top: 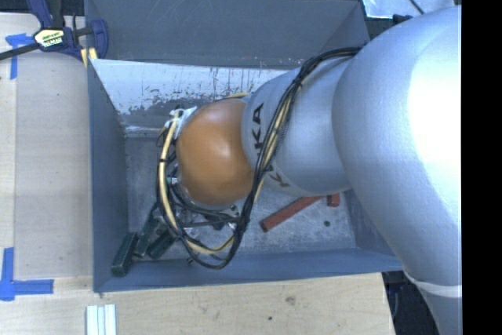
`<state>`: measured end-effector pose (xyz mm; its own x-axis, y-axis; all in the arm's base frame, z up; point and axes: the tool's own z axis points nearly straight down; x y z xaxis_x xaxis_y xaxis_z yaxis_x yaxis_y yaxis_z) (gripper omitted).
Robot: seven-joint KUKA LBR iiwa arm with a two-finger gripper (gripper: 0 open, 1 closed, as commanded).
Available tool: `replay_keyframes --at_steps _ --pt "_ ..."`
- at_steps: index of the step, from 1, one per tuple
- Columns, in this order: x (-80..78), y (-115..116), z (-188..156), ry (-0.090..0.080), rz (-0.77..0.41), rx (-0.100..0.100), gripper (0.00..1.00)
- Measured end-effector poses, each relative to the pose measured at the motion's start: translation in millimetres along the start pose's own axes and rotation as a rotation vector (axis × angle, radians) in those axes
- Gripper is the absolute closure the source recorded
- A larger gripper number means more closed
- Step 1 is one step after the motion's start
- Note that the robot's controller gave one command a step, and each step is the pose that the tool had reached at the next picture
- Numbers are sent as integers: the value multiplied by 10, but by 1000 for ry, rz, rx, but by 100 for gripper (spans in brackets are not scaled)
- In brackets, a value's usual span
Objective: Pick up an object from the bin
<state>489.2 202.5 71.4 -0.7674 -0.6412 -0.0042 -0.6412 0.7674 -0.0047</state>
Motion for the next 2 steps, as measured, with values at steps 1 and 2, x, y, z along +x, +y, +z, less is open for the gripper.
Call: replay_keyframes --at_steps 1,2 --pt "-34 77 1 -1 -9 -3 100" --pt "149 -164 -1469 0 -34 -4 100"
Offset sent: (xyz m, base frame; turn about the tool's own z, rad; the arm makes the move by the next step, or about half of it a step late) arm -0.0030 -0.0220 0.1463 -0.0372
